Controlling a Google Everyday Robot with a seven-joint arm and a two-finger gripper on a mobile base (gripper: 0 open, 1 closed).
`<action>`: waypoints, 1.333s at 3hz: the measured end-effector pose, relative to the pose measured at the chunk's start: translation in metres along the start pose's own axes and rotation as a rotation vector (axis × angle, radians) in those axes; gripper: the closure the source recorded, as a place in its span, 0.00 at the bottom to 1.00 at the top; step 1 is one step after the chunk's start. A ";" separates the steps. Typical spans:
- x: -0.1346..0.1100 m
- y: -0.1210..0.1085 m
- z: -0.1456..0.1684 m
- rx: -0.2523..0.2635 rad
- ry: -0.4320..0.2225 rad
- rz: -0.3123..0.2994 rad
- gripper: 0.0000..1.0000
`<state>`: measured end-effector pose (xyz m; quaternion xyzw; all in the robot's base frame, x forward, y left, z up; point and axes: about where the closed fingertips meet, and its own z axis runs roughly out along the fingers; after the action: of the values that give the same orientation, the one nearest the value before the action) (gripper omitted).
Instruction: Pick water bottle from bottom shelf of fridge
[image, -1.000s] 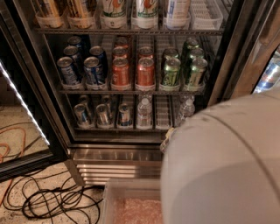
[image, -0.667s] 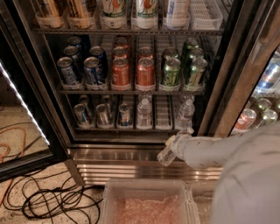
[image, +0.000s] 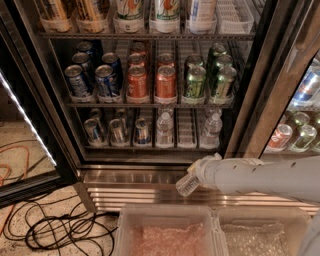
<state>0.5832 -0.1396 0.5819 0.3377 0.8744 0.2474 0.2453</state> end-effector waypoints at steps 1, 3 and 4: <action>0.011 -0.010 0.005 0.013 0.028 0.030 1.00; 0.086 -0.067 0.030 0.099 0.257 0.244 1.00; 0.148 -0.070 0.038 0.096 0.452 0.313 1.00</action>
Offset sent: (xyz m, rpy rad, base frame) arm -0.0981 0.0644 -0.0913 0.3092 0.3518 -0.0262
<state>0.4768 -0.0691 0.4725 0.4165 0.8548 0.3094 -0.0134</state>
